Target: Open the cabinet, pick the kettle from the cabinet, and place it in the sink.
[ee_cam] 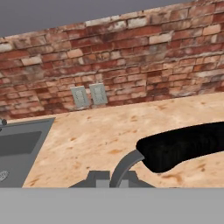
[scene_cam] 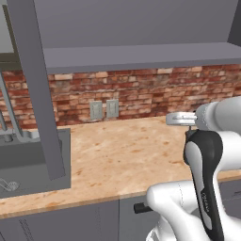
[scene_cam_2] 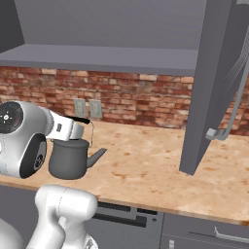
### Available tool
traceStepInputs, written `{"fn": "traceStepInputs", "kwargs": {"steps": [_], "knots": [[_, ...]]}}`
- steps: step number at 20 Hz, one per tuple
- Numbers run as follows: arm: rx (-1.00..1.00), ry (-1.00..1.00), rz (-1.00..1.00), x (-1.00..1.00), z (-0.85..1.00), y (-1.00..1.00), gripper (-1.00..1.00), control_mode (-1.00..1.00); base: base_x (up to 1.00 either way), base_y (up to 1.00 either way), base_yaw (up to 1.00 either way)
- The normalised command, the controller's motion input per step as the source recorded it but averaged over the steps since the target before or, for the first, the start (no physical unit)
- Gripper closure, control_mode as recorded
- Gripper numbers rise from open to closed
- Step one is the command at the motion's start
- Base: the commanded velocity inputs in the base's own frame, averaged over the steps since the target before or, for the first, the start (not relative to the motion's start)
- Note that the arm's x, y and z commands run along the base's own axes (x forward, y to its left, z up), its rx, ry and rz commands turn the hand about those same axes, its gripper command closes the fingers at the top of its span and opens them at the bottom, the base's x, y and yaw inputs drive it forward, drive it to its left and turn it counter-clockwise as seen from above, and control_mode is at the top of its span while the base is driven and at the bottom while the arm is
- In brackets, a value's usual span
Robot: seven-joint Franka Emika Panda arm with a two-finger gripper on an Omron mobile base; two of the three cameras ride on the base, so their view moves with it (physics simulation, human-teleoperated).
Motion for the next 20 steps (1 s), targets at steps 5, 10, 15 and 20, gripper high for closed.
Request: {"fn": "traceStepInputs", "kwargs": {"steps": [5,10,15,20], "knots": [[0.0,0.0,0.0,0.0,0.0,0.0,1.0,-1.0,0.0,0.0,0.0],[0.0,0.0,0.0,0.0,0.0,0.0,1.0,-1.0,0.0,0.0,0.0],[0.0,0.0,0.0,0.0,0.0,0.0,1.0,-1.0,0.0,0.0,0.0],[0.0,0.0,0.0,0.0,0.0,0.0,1.0,-1.0,0.0,0.0,0.0]]}}
